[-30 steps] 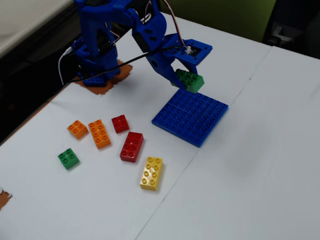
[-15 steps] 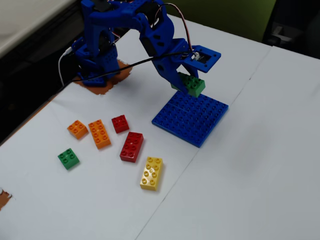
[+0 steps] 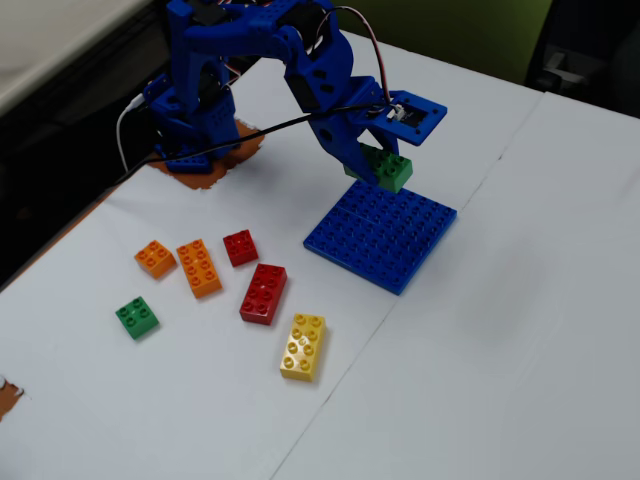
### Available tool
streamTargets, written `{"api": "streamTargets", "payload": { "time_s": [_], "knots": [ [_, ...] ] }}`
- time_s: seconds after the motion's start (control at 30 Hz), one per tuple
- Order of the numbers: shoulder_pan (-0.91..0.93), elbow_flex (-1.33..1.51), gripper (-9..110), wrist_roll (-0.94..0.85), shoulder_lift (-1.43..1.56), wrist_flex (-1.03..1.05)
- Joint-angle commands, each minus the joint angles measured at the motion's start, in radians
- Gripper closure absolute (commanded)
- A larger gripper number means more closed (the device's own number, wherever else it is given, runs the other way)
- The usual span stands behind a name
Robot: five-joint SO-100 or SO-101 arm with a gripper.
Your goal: Pick up the 2x4 green block and go up the 8x8 blue block.
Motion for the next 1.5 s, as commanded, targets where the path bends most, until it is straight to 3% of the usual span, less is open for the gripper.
{"api": "streamTargets", "payload": {
  "time_s": [0.0, 1.47],
  "knots": [
    [-0.011, -0.052, 97, -0.006, 0.020, 0.002],
    [-0.015, -0.031, 97, -0.021, 0.037, 0.006]
  ]
}}
